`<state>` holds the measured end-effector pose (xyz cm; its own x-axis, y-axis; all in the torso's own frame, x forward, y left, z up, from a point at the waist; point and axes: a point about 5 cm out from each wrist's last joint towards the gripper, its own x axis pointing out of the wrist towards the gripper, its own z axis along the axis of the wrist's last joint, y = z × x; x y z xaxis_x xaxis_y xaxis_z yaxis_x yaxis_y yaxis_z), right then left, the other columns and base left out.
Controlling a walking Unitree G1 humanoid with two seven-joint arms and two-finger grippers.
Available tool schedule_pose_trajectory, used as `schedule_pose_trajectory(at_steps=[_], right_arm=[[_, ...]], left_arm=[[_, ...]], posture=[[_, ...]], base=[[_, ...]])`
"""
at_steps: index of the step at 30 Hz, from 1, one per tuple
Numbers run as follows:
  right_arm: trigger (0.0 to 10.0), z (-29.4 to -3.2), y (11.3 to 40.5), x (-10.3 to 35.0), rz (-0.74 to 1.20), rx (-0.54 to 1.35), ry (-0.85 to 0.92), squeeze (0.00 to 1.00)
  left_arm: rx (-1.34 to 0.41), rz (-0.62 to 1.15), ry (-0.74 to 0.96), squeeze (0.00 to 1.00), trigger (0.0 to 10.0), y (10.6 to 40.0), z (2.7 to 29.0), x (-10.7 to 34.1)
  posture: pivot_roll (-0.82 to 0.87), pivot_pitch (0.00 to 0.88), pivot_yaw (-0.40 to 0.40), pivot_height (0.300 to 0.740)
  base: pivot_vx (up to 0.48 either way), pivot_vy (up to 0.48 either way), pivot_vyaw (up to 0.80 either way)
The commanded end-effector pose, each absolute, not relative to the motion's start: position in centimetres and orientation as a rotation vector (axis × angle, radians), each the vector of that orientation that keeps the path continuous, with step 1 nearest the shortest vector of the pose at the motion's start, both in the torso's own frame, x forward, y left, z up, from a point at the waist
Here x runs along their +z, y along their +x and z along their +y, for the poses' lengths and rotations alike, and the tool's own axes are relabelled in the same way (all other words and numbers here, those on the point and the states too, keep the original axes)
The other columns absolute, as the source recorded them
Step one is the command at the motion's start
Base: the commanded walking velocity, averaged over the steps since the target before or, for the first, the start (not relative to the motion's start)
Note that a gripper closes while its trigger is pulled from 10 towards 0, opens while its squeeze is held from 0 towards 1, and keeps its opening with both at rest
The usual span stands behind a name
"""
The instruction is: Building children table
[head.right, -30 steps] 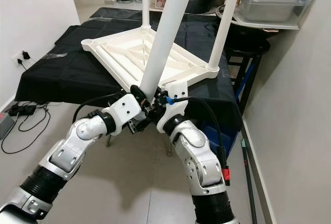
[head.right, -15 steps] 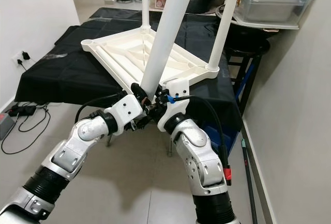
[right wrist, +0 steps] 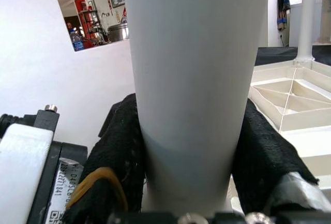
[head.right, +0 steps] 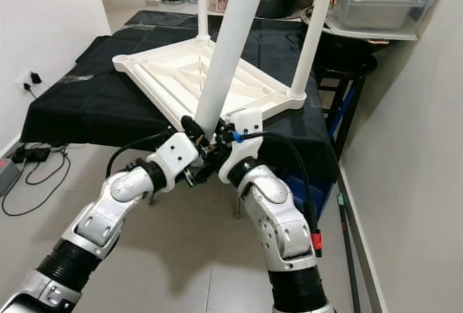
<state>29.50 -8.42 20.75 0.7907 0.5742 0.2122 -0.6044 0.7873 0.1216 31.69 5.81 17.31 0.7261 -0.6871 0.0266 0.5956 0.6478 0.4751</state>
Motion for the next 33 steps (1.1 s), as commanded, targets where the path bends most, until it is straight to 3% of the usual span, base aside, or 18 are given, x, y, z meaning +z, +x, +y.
schedule_pose_trajectory(at_steps=[1,2,3,18,33], right_arm=[[0.0,-6.7,29.3,20.6,-0.137,0.72,0.21,0.0],[0.0,-6.7,29.4,20.8,-0.142,0.721,0.211,0.0],[0.0,-6.7,29.4,20.9,-0.147,0.723,0.211,0.0],[0.0,-6.6,29.5,20.7,-0.136,0.73,0.202,0.0],[0.0,-7.4,29.9,20.7,-0.129,0.704,0.193,0.0]], left_arm=[[-0.753,-0.247,0.453,1.0,10.0,31.6,4.7,18.2],[-0.745,-0.244,0.458,1.0,10.0,32.0,4.8,18.4],[-0.736,-0.249,0.462,0.0,10.0,32.2,4.9,18.6],[-0.738,-0.343,0.302,0.0,10.0,32.0,4.6,20.5],[-0.726,-0.254,0.371,0.0,10.0,32.1,5.0,19.0]], posture=[[0.07,0.021,-0.033,0.74],[0.07,0.028,-0.035,0.74],[0.07,0.005,-0.029,0.74],[0.06,0.0,-0.038,0.74],[0.06,0.016,-0.038,0.74]], base=[[0.0,0.0,0.0],[0.0,0.0,0.0],[0.0,0.0,0.0],[0.0,0.0,0.0],[0.0,0.0,0.0]])
